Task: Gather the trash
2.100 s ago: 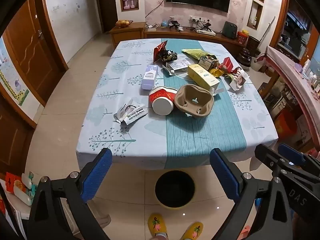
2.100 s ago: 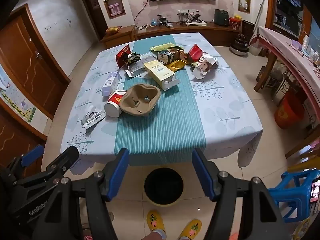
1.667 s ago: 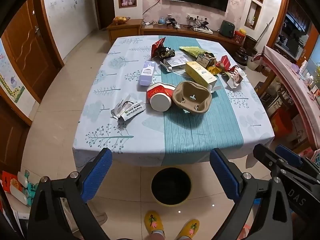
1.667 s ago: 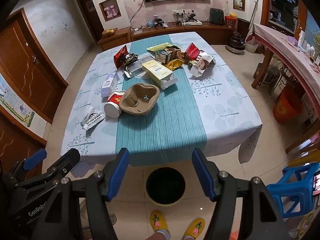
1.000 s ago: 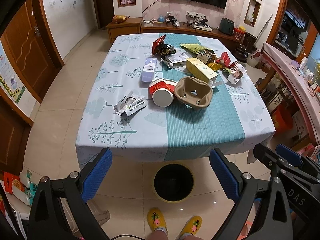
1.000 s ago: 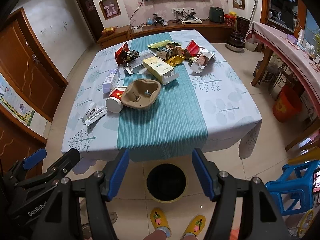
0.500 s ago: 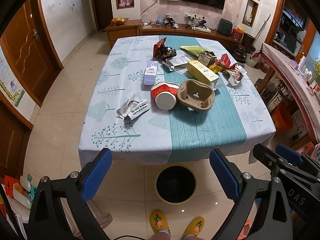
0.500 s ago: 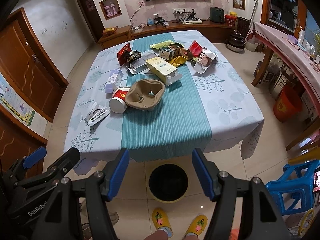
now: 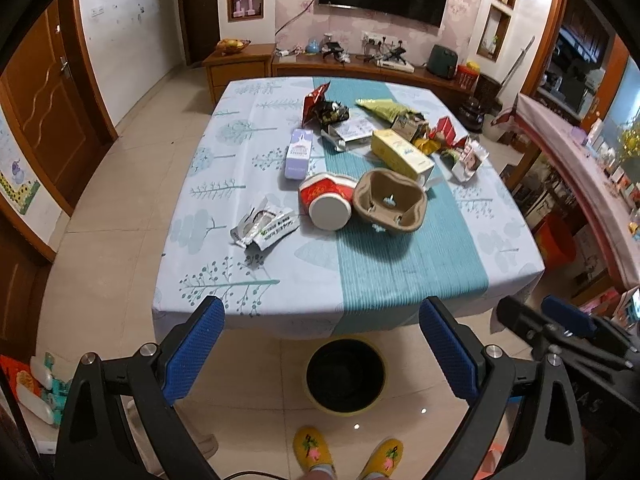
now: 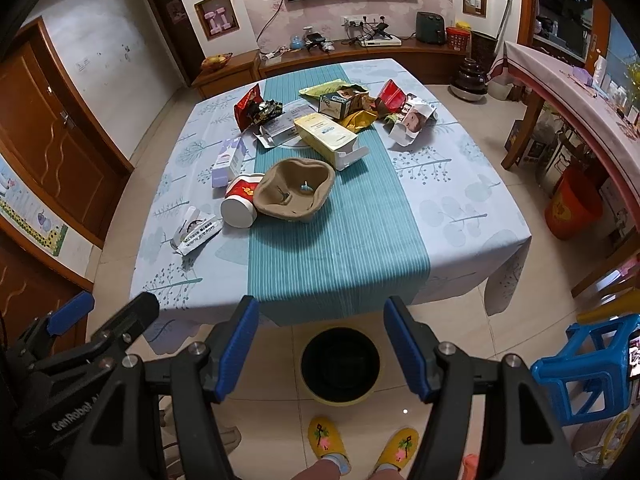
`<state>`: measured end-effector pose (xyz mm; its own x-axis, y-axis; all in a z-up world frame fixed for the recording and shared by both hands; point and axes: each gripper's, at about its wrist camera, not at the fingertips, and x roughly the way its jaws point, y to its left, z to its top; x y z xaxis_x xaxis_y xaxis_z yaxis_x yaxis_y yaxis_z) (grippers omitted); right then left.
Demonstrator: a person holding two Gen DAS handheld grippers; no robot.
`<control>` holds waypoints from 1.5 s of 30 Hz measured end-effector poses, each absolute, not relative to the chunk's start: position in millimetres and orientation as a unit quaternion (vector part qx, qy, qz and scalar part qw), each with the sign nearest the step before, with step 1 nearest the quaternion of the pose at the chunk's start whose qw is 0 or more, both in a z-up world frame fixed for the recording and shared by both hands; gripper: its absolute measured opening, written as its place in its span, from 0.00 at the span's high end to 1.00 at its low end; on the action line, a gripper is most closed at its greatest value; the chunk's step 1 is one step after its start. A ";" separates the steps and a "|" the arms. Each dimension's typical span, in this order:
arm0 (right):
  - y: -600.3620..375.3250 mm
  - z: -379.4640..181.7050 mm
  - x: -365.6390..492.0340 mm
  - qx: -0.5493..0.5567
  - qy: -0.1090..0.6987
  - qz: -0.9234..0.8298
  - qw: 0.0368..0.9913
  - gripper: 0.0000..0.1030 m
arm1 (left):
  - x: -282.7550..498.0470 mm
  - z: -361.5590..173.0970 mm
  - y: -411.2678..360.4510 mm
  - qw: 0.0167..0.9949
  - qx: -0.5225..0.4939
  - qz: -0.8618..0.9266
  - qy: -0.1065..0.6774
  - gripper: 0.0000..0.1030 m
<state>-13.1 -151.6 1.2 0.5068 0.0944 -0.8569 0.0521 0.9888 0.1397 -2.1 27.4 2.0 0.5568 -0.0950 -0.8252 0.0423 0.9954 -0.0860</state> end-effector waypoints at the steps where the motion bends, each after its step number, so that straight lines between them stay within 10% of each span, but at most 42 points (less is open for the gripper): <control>1: -151.3 0.9 -14.6 0.072 0.497 0.012 0.865 0.36 | -1.0 1.7 28.1 0.882 -0.030 -0.042 0.468 0.06; 45: -160.7 -69.6 169.9 0.057 0.573 0.097 0.812 0.37 | 165.0 -83.1 109.0 0.812 -0.078 0.130 0.563 0.06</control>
